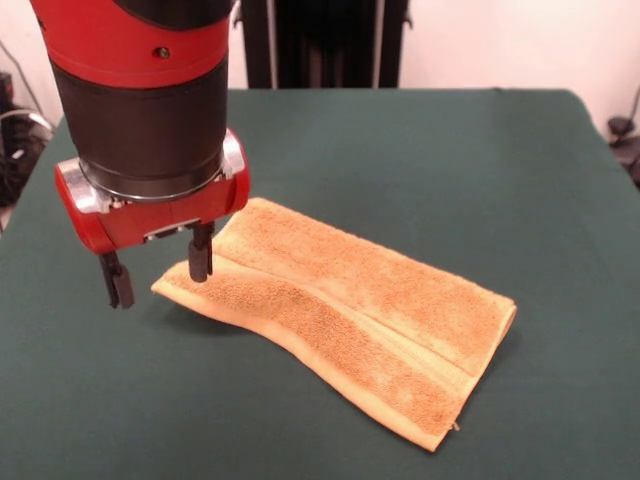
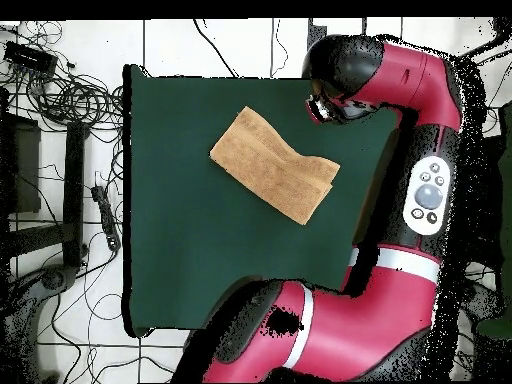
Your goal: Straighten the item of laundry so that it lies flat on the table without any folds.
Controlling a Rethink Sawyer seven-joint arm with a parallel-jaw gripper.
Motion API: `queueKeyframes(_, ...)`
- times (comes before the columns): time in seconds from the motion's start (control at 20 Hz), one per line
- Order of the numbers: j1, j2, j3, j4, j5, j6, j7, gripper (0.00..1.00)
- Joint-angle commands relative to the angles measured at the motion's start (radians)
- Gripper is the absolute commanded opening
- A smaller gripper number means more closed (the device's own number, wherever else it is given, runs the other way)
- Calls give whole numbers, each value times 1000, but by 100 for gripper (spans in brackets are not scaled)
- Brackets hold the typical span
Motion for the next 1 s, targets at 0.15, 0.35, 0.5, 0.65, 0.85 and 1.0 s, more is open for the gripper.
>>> queueKeyframes(0.15, 21, -11, 114, 188, -18, -6, -280, 100)
queueKeyframes(0.35, 20, -10, 120, 185, -21, -2, -300, 100)
queueKeyframes(0.5, 13, -16, 135, 202, -17, -14, -348, 100)
queueKeyframes(0.65, 4, -26, 142, 224, -18, -33, -378, 100)
queueKeyframes(0.85, -8, -40, 157, 257, -29, -53, -446, 100)
queueKeyframes(1.0, -9, -43, 162, 262, -46, -52, -473, 100)
